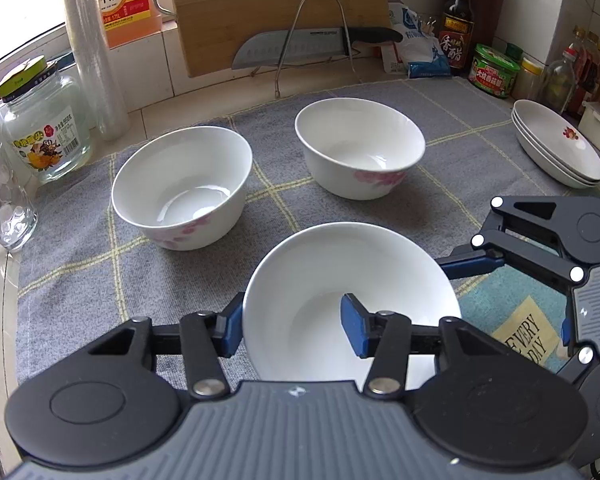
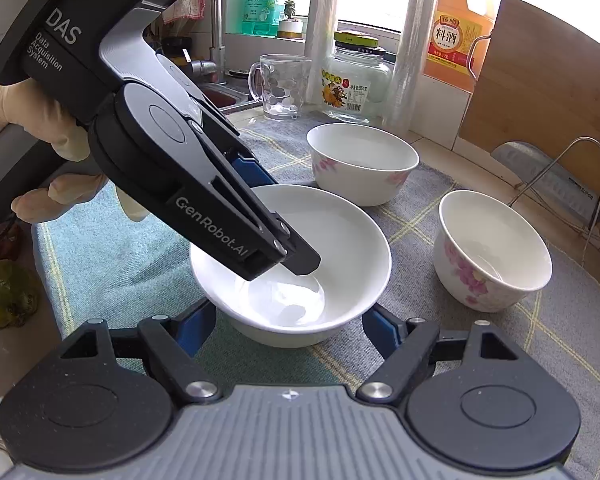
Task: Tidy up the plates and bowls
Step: 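Close the left tool on the rim of the white bowl, then carry the bowl across the towel, set it down, open the left tool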
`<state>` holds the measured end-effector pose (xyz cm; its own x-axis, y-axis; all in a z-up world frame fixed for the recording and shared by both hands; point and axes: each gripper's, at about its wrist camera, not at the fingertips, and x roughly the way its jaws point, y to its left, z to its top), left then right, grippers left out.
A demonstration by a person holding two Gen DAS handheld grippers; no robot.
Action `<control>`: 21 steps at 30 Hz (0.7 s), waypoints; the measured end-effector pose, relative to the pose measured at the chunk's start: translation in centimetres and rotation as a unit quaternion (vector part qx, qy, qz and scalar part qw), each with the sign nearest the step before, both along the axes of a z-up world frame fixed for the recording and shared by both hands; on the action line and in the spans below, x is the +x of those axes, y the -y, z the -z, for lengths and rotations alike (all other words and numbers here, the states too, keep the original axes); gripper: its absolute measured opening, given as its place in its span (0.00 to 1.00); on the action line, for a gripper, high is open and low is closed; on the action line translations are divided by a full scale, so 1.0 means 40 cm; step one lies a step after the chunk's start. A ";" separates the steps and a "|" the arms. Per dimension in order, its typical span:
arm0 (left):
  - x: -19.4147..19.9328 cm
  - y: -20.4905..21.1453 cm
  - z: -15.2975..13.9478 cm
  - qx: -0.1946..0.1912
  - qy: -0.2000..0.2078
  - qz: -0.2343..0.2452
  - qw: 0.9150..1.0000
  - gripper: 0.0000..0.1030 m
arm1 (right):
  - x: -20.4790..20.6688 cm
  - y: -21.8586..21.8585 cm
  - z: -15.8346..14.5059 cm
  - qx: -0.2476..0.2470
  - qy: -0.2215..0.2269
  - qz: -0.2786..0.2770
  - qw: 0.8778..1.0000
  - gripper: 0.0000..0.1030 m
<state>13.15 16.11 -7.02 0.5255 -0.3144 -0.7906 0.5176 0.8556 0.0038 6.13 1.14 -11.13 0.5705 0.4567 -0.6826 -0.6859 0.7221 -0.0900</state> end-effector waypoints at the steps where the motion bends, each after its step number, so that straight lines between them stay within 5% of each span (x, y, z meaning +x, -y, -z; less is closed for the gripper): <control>1: 0.000 0.000 -0.001 0.000 -0.001 0.000 1.000 0.48 | 0.001 0.000 0.000 0.000 0.000 0.000 1.000 0.81; 21: -0.036 0.103 -0.034 -0.008 0.007 0.037 0.999 0.47 | -0.040 0.098 -0.045 -0.001 -0.005 0.021 1.000 0.81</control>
